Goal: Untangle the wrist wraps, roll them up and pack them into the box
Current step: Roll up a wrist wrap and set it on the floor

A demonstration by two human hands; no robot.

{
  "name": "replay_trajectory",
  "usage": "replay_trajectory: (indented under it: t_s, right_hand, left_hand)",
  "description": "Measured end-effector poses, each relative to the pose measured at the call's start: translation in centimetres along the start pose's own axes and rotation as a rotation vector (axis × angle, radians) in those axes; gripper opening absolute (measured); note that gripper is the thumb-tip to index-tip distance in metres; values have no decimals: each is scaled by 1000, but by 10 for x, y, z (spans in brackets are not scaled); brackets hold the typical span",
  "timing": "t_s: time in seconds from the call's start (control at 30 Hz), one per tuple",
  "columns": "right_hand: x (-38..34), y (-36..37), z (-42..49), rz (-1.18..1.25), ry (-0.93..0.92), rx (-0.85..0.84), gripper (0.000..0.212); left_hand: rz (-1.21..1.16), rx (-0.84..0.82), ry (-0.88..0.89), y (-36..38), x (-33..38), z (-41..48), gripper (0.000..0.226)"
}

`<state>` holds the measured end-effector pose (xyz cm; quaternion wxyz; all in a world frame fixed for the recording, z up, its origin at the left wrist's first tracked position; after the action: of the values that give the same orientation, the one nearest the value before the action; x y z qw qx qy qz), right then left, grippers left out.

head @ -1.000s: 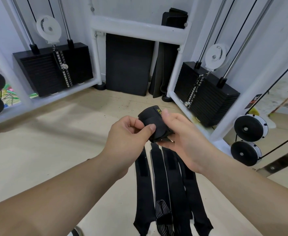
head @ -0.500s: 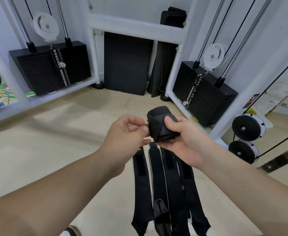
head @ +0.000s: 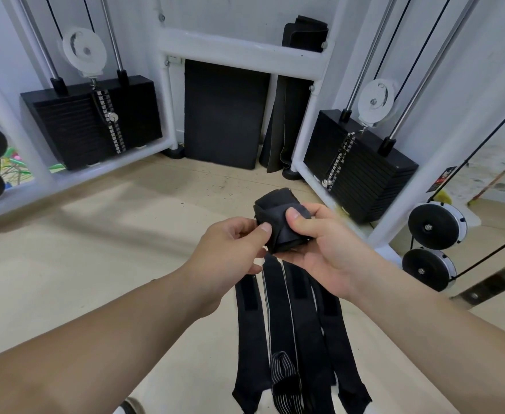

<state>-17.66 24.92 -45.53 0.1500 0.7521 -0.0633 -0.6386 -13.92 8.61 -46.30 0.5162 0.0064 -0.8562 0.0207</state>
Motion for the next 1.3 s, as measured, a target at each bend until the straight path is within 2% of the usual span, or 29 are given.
replay_trajectory:
  t_s: [0.2, 0.37, 0.6, 0.7, 0.83, 0.93, 1.0, 1.07, 1.17, 1.23, 1.3]
  right_hand:
    - [7, 2, -5, -77, 42, -82, 50]
    - [9, 0, -10, -34, 126, -32, 31]
    - [14, 3, -24, -293, 76, -74, 24]
    - [7, 5, -37, -377, 21, -104, 29]
    - [1, 0, -58, -555, -24, -142, 39]
    - [12, -5, -73, -583, 39, -165, 30]
    - [25, -10, -77, -627, 71, -146, 26]
    - [40, -16, -74, -714, 124, -154, 21]
    - [61, -17, -64, -814, 280, -273, 8]
    - [75, -13, -51, -829, 348, -335, 13]
    - [95, -6, -32, -810, 356, -328, 15]
  left_hand:
    - [29, -64, -113, 3, -9, 0, 24]
    - [9, 28, -126, -5, -14, -2, 17]
    - [-180, 143, -151, -10, -28, -25, 13]
    - [-218, 18, -225, 0, -31, -33, 19]
    - [-88, -282, -225, 26, -49, -44, 57]
    - [-112, -418, -259, 37, -69, -45, 57]
    - [-87, -449, -270, 41, -82, -41, 47]
    - [-5, -414, -288, 42, -96, -31, 36]
    - [86, -301, -348, 28, -126, -1, 41]
    - [121, -217, -398, 13, -147, 20, 44]
    - [125, -117, -458, -4, -171, 39, 40]
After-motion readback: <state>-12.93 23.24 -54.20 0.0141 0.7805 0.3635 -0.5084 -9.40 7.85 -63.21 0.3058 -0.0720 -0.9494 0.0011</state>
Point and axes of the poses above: each hand's wrist, its own z-axis towards the middle knuckle, its own y-axis out of the palm, x = y × z, the point moved 6 cm from there along z, towards the middle knuckle, and after that the axes turned 12 degrees about -y, right-handed, at the moved point
